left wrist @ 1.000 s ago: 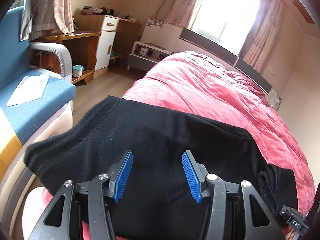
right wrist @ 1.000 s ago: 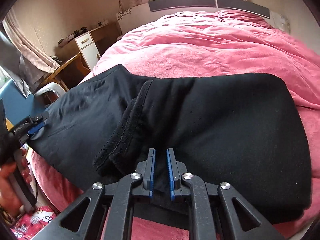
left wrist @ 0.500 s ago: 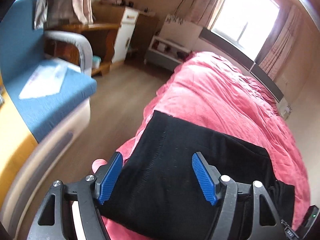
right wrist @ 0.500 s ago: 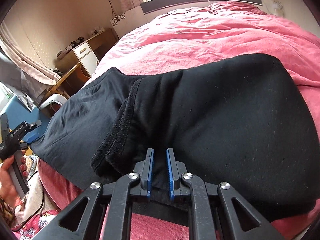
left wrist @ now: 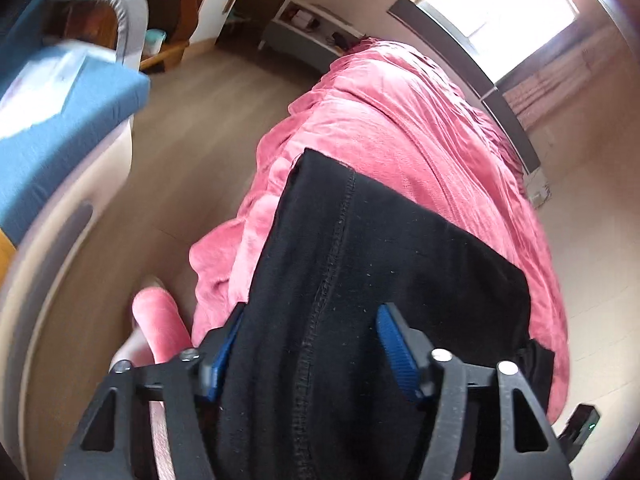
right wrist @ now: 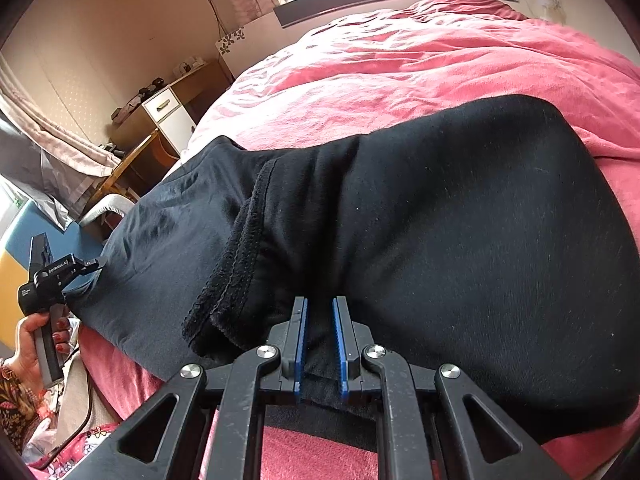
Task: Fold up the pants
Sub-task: 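Grasp the trouser edge with the left gripper and lift it up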
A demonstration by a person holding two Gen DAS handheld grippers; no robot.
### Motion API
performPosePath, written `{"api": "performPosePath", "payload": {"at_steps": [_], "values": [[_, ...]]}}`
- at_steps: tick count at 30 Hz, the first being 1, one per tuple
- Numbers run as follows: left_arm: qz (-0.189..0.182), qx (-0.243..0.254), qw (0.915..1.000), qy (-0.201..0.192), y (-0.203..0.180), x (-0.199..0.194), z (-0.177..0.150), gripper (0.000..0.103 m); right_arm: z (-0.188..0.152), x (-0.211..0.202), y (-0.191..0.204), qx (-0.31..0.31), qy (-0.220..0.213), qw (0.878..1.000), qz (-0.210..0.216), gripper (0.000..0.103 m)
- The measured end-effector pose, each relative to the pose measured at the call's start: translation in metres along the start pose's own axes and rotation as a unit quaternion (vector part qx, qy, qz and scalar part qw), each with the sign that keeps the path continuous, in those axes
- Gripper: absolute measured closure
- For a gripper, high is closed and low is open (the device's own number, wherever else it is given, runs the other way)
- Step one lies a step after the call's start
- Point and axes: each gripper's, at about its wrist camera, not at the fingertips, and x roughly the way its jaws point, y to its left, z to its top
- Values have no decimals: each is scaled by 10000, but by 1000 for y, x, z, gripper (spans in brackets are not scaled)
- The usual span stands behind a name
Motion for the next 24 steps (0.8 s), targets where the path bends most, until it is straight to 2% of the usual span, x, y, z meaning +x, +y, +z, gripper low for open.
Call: {"api": "performPosePath", "payload": {"at_steps": [1, 3, 5, 9, 14, 18, 24], "values": [[-23, 5, 10000, -13, -1, -1, -1, 46, 0, 1, 0, 9, 6, 10000, -3, 90], [-77, 80, 9999, -43, -4, -6, -3, 65, 0, 1, -1, 29, 11, 10000, -1, 90], [-105, 181, 9998, -45, -8, -8, -3, 72, -1, 1, -2, 52, 7, 10000, 16, 90], [100, 478, 9988, -97, -19, -10, 1, 80, -1, 2, -5, 135, 11, 9999, 68, 90], [-113, 595, 9968, -520, -40, -33, 5, 83, -1, 0, -5, 134, 6, 9999, 59, 90], [-483, 675, 9940, -715, -63, -53, 8, 84, -1, 0, -4, 109, 18, 9999, 40, 90], [-945, 1077, 9838, -1074, -108, -80, 3, 84, 9, -2, -4, 114, 175, 9998, 64, 87]]}}
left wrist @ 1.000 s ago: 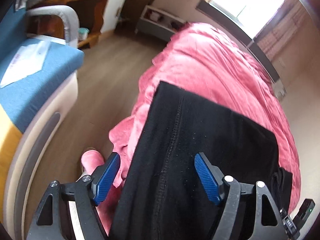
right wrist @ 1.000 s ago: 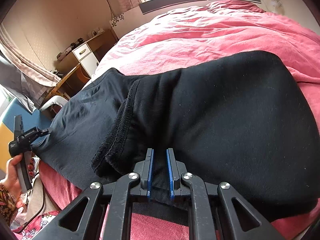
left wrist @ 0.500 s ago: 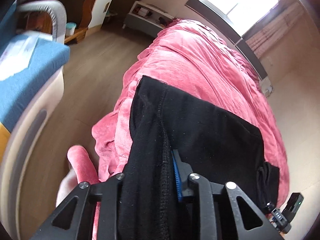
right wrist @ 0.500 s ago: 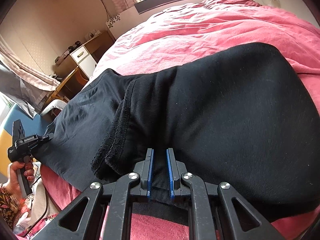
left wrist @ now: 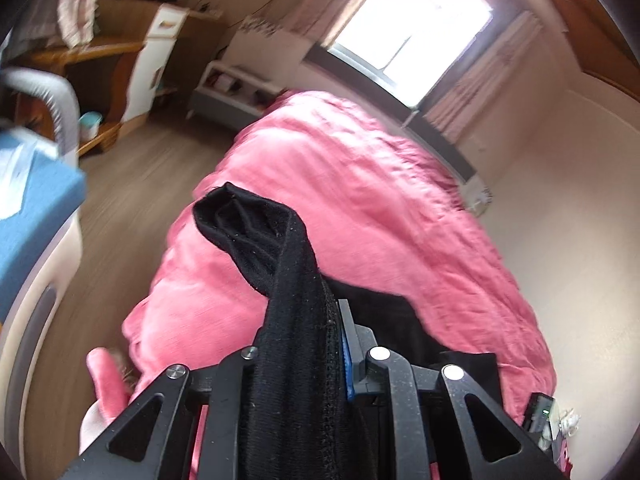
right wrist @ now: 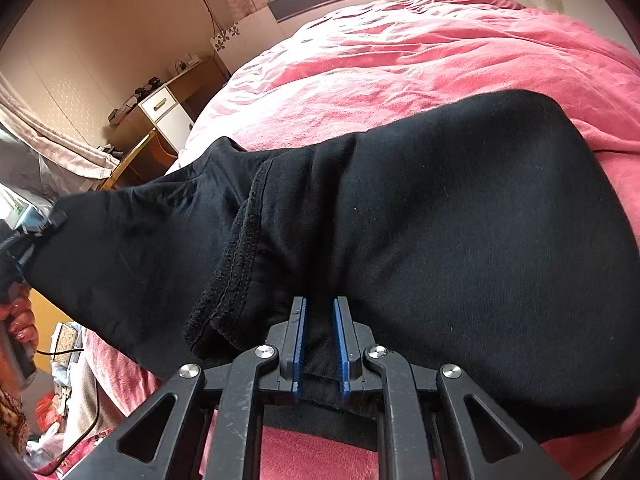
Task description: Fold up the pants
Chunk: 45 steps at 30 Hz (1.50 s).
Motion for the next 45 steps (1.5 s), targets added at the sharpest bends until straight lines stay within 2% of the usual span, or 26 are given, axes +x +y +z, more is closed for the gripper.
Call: {"api": "performPosePath", "payload": {"at_steps": [1, 3, 4, 5, 10, 14, 21, 28, 33, 37, 41, 45], "values": [[-65, 51, 10000, -45, -7, -3, 1, 84, 2, -2, 0, -5, -8, 10000, -8, 82], [-226, 130, 9996, -125, -19, -8, 3, 84, 6, -7, 0, 60, -147, 9999, -9, 66], [-310, 176, 9992, -166, -27, -10, 4, 84, 7, -9, -1, 131, -203, 9997, 83, 50], [-381, 219, 9988, -201, -34, -12, 5, 84, 8, -11, -2, 202, -226, 9994, 161, 46], [-851, 465, 9949, -284, -75, -18, 10, 85, 17, -24, -1, 164, -157, 9997, -29, 46], [-1163, 666, 9907, -248, -107, -15, 12, 85, 23, -41, -18, 442, 2, 9989, -165, 42], [-1653, 1123, 9798, -74, -172, 3, 1, 85, 22, -68, -51, 212, 386, 9973, -579, 42], [-2101, 1277, 9689, 293, -227, 33, -21, 85, 20, -94, -86, 893, 5, 9952, -391, 42], [-2306, 1330, 9624, 534, -264, 60, -36, 85, 24, -101, -99, 1073, -168, 9928, -512, 42], [-2437, 1419, 9558, 836, -291, 82, -55, 85, 25, -106, -119, 1489, -270, 9866, -607, 42], [-2413, 1676, 9488, 1158, -315, 114, -80, 85, 26, -115, -139, 1789, -438, 9797, -789, 42], [-2292, 1739, 9455, 1527, -325, 143, -110, 86, 26, -124, -159, 2035, -564, 9727, -960, 42]]}}
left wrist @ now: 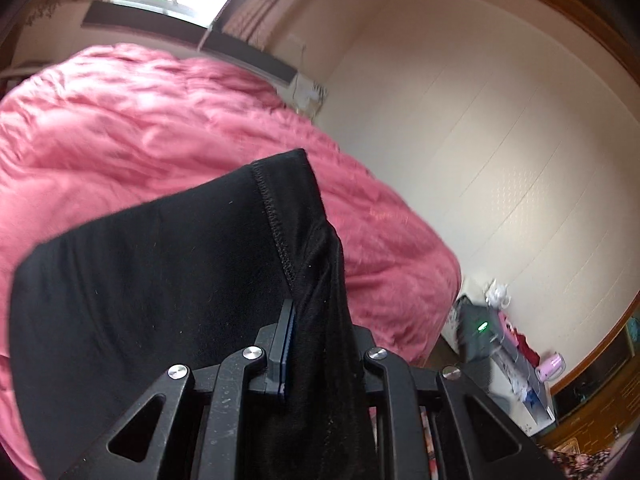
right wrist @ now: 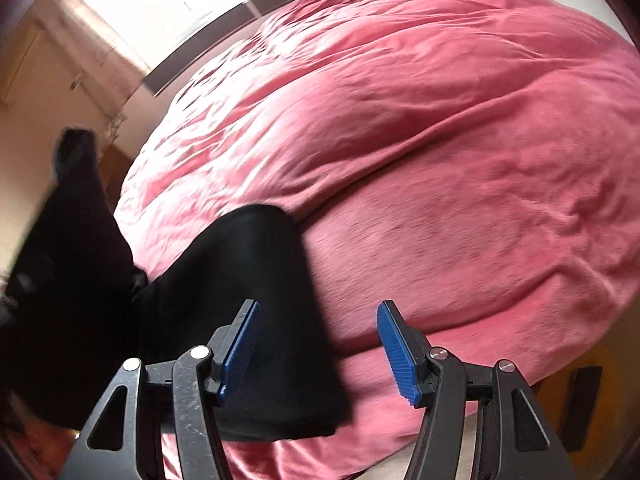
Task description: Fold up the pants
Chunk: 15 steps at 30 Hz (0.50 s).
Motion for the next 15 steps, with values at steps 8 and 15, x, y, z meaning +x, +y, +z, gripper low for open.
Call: {"api": "performPosePath", "payload": {"at_steps": [8, 15], "values": [[265, 200, 9969, 714, -16, 73, -37, 86, 8, -2, -27, 354, -136, 9983, -439, 42], [479, 286, 9923, 1110, -16, 108, -58, 61, 6, -2, -28, 393, -137, 9979, -487, 42]]}}
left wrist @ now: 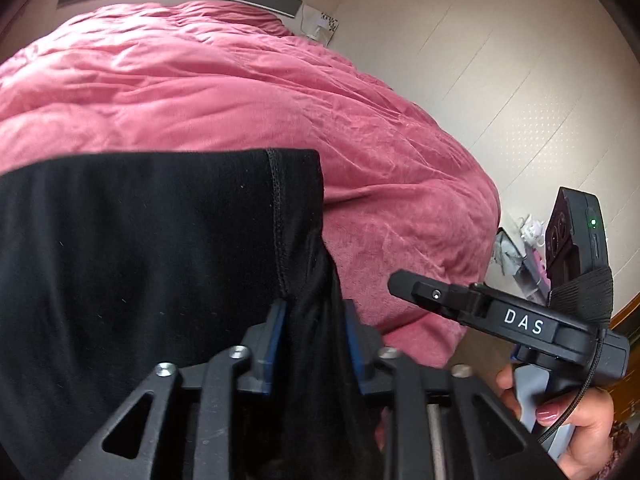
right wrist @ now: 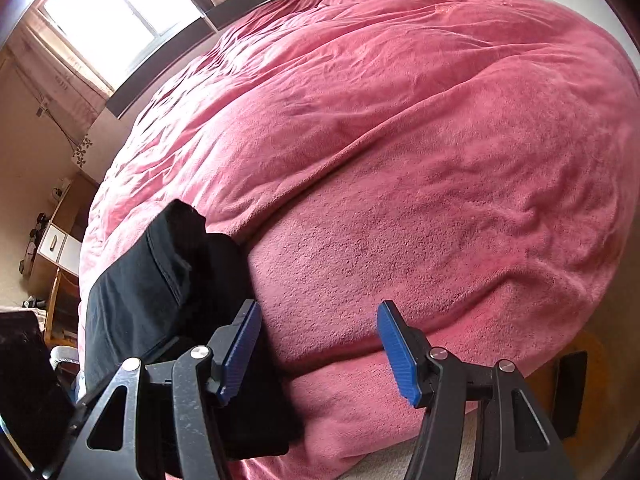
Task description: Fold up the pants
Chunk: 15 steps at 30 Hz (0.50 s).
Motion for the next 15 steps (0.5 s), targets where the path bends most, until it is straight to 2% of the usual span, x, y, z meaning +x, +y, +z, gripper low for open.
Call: {"api": "performPosePath", "payload": {"at_steps": [2, 3, 7, 11, 15], "values": [[-169, 128, 9998, -24, -7, -4, -4, 45, 0, 0, 0, -16, -21, 10000, -14, 42], [-274, 296, 9992, 14, -15, -7, -8, 41, -1, -1, 0, -24, -28, 10000, -26, 42], [-418, 705, 9966, 103, -29, -22, -16, 41, -1, -1, 0, -34, -39, 10000, 16, 42], [-12, 738, 9971, -183, -23, -50, -24, 41, -2, -7, 8, -267, -212, 9993, 122, 42], [939, 581, 9912, -737, 4, -88, -20, 41, -7, -20, 32, -786, -532, 9948, 370, 42]]}}
